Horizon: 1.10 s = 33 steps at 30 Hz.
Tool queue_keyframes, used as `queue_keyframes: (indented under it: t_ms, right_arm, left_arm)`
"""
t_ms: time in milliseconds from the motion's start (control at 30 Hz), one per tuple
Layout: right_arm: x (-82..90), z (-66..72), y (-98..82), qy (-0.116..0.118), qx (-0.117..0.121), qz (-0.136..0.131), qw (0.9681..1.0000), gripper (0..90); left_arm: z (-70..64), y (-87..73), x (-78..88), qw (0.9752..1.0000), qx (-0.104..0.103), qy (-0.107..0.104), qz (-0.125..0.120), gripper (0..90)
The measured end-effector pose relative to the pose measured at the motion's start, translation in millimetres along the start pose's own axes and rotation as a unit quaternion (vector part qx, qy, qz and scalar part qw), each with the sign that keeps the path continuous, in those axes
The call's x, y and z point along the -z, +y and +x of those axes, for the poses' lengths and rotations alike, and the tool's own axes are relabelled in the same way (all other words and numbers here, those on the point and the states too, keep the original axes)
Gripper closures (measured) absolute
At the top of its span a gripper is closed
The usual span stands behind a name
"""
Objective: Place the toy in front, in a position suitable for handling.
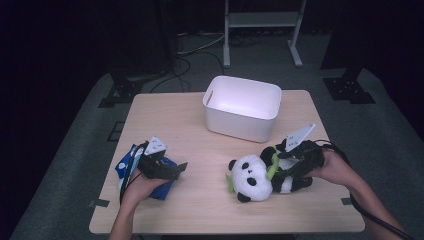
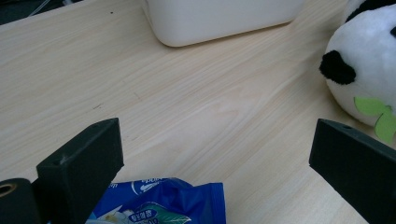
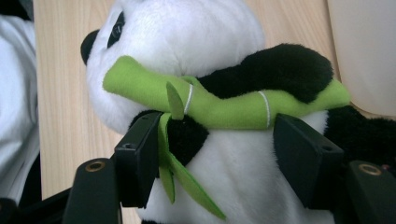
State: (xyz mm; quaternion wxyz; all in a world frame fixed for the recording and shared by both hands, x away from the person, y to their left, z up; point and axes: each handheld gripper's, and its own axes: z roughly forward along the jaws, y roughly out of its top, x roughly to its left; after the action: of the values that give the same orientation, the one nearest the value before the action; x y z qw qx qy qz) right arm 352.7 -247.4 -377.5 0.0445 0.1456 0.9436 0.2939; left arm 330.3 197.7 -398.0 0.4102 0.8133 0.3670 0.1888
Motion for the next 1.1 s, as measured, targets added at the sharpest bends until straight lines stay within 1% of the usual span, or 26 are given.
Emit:
queue_keyframes:
  t_ms: [67, 133, 233, 267, 333, 367, 433, 500, 567, 633, 667, 700, 733, 767, 833, 900, 933, 967, 1000, 1033, 1067, 1100]
  right_arm:
    - [-1.1, 0.6, 1.2, -0.001, -0.011, -0.004, 0.9999, 33.2]
    - [-2.7, 2.6, 3.4, -0.001, -0.018, -0.009, 0.9998, 33.0]
    - [-4.8, 5.0, 5.9, -0.002, -0.018, -0.012, 0.9998, 32.9]
    - [-6.3, 6.8, 7.9, 0.0, -0.021, -0.014, 0.9997, 32.9]
    - [-8.7, 9.3, 12.1, -0.001, -0.021, -0.013, 0.9997, 32.8]
    - [-10.1, 10.2, 14.1, 0.0, -0.016, -0.013, 0.9998, 32.7]
    - [-13.0, 13.9, 19.2, -0.002, -0.018, -0.012, 0.9998, 32.6]
    - [-15.8, 16.6, 23.1, -0.003, -0.009, -0.013, 0.9999, 32.6]
    - [-17.7, 18.1, 25.6, -0.004, -0.008, -0.013, 0.9999, 33.0]
    - [-17.2, 17.7, 26.0, -0.002, -0.012, -0.012, 0.9999, 32.4]
    - [-15.1, 17.0, 25.6, 0.001, -0.01, -0.013, 0.9999, 31.8]
    - [-13.4, 16.4, 25.3, 0.0, -0.006, -0.015, 0.9999, 31.8]
    - [-11.4, 17.5, 24.8, 0.0, -0.007, -0.022, 0.9997, 31.8]
    - [-10.1, 18.4, 24.5, 0.003, -0.001, -0.026, 0.9996, 31.5]
    - [-8.3, 21.6, 25.8, 0.006, 0.017, -0.028, 0.9995, 28.5]
    - [-8.5, 24.8, 28.8, 0.017, 0.03, -0.031, 0.9989, 27.4]
    - [-10.0, 26.9, 30.2, 0.011, 0.038, -0.026, 0.9989, 26.2]
    - [-13.7, 29.8, 32.2, -0.004, 0.052, -0.015, 0.9985, 24.4]
    - [-16.8, 31.2, 33.3, -0.014, 0.062, -0.009, 0.998, 24.5]
    - [-20.6, 32.2, 34.1, -0.031, 0.072, 0.003, 0.9969, 26.1]
    - [-23.4, 32.7, 34.2, -0.043, 0.078, 0.012, 0.996, 26.2]
    - [-26.7, 33.0, 33.8, -0.048, 0.081, 0.015, 0.9954, 30.5]
  left_arm:
    - [-0.1, 0.0, -0.3, 1.0, 0.002, -0.001, -0.002, 1.6]
    - [0.3, -0.4, -0.6, 1.0, 0.0, 0.0, -0.001, 1.7]
    - [0.7, -0.8, -0.7, 1.0, 0.0, 0.0, 0.001, 1.7]
    - [0.7, -0.9, -0.7, 1.0, 0.0, 0.0, 0.002, 1.6]
    - [0.7, -0.7, -0.5, 1.0, -0.001, 0.0, 0.001, 1.7]
    - [0.8, -0.6, -0.2, 1.0, -0.002, -0.001, 0.0, 1.7]
    - [0.9, -0.4, 0.5, 1.0, -0.002, -0.001, -0.001, 1.6]
    - [1.1, -0.4, 0.9, 1.0, -0.002, -0.001, -0.002, 1.6]
    - [1.3, -0.7, 1.0, 1.0, -0.002, -0.001, -0.002, 1.7]
    - [1.3, -1.0, 1.0, 1.0, -0.002, -0.001, -0.002, 1.7]
    - [1.5, -1.1, 1.0, 1.0, -0.001, -0.001, -0.002, 1.7]
    - [1.5, -1.3, 1.0, 1.0, -0.001, -0.001, -0.003, 1.6]
    - [1.8, -1.4, 1.0, 1.0, 0.0, -0.001, -0.003, 1.7]
    - [2.1, -1.3, 1.3, 1.0, -0.001, 0.0, -0.001, 1.7]
    - [2.2, -1.3, 1.1, 1.0, 0.0, 0.0, -0.001, 1.7]
    - [1.9, -1.1, 1.0, 1.0, -0.001, 0.0, -0.002, 1.7]
    - [1.5, -0.9, 0.9, 1.0, -0.001, -0.001, -0.002, 1.7]
    - [1.4, -0.7, 1.1, 1.0, -0.002, -0.001, -0.002, 1.7]
    - [0.9, -0.3, 1.3, 1.0, -0.003, -0.002, -0.001, 1.7]
    - [0.6, -0.2, 1.4, 1.0, -0.003, -0.002, -0.001, 1.6]
    - [-0.1, 0.0, 1.4, 1.0, -0.003, -0.003, -0.002, 1.7]
    - [-0.3, 0.2, 1.4, 1.0, -0.004, -0.003, -0.003, 1.7]
